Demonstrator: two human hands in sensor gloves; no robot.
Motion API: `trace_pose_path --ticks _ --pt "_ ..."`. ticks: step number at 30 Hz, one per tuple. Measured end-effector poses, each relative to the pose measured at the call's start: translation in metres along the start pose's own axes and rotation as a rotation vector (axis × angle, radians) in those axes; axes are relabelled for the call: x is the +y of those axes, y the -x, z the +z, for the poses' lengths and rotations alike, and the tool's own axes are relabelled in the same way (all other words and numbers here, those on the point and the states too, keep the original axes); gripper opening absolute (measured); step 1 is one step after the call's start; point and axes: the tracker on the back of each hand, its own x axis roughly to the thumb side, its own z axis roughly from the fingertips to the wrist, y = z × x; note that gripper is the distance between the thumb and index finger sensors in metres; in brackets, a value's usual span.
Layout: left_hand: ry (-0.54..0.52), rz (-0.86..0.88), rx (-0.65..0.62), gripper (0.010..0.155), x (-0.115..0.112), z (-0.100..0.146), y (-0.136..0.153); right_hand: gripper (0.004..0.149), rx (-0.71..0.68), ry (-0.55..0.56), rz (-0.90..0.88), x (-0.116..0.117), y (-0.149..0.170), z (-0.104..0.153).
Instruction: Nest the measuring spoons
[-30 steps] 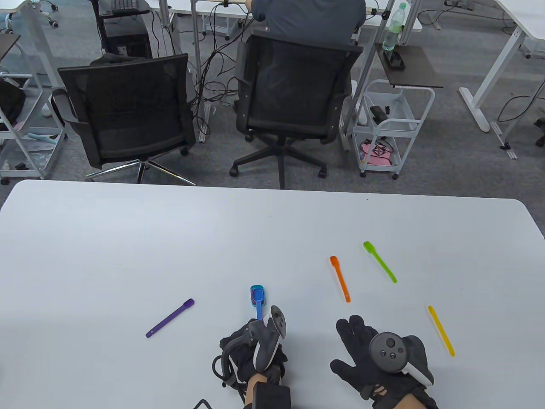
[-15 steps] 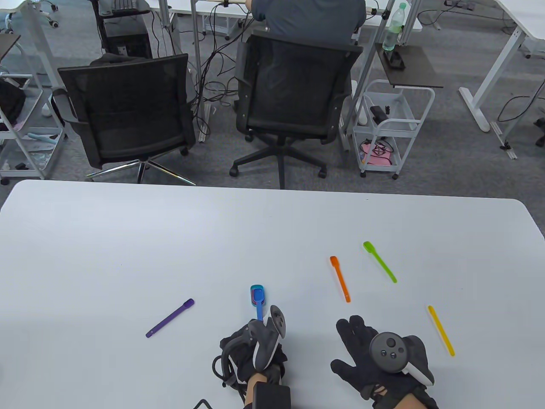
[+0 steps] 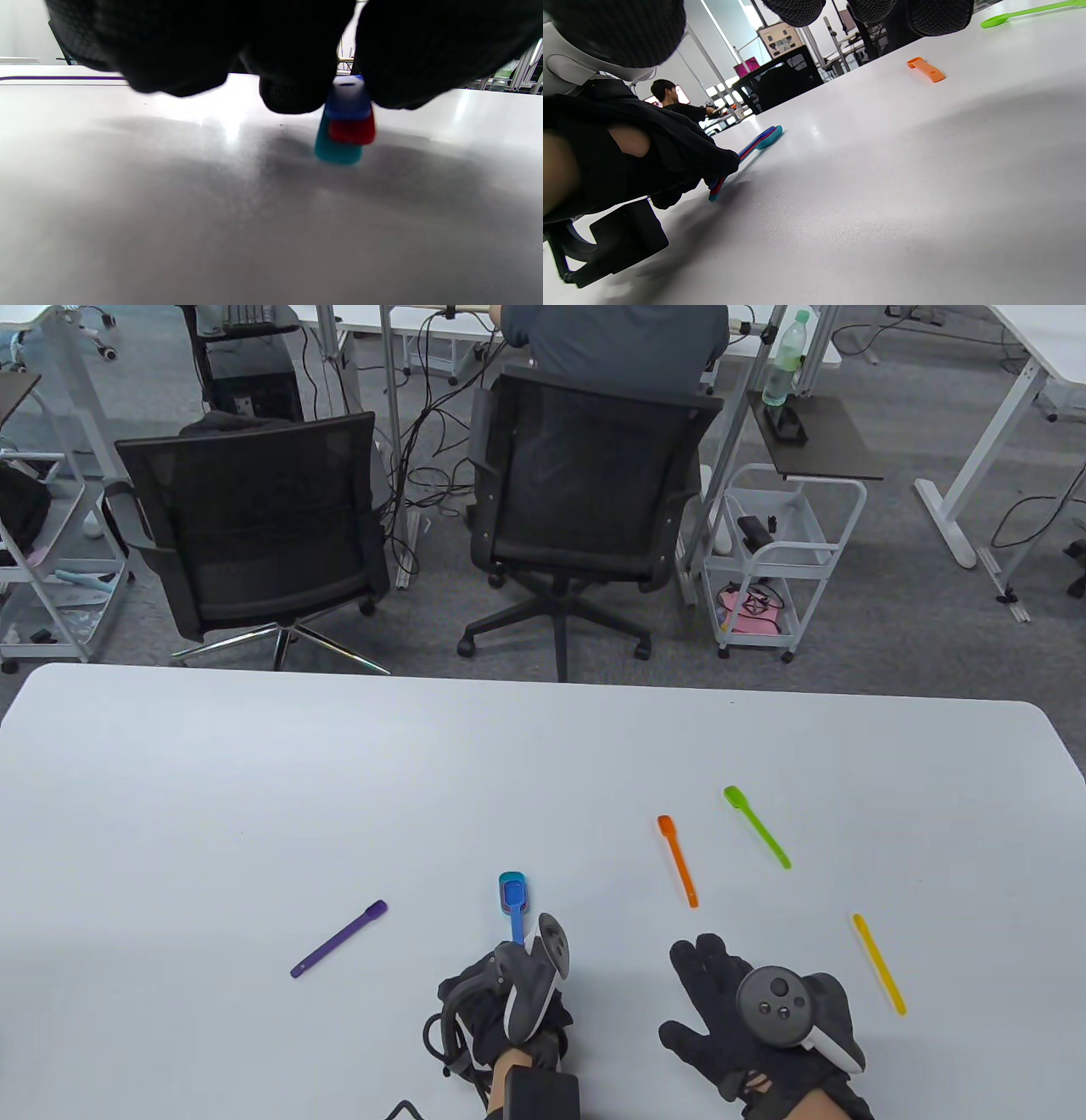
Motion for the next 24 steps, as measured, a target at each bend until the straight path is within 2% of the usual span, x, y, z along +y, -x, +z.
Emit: trace_pose_path --ticks 7,15,21,24 --pt "-0.001 0.0 -0.004 0.065 0.002 0.0 0.001 0.093 0.003 -0.002 -0.002 0.0 0.0 0.0" --pt "-0.07 0.016 -0.066 0.075 0.041 -0.002 0.016 0.093 0.002 0.001 -0.009 -0.001 0.0 0.001" --pt "-0.127 0.039 -0.248 0.081 0.078 -0.001 0.044 0.093 0.004 -0.003 -0.002 0.0 -0.001 0.001" --pt "-0.158 0.06 -0.35 0.086 0.097 -0.001 0.071 0.093 -0.002 -0.006 0.005 0.001 -0.002 0.0"
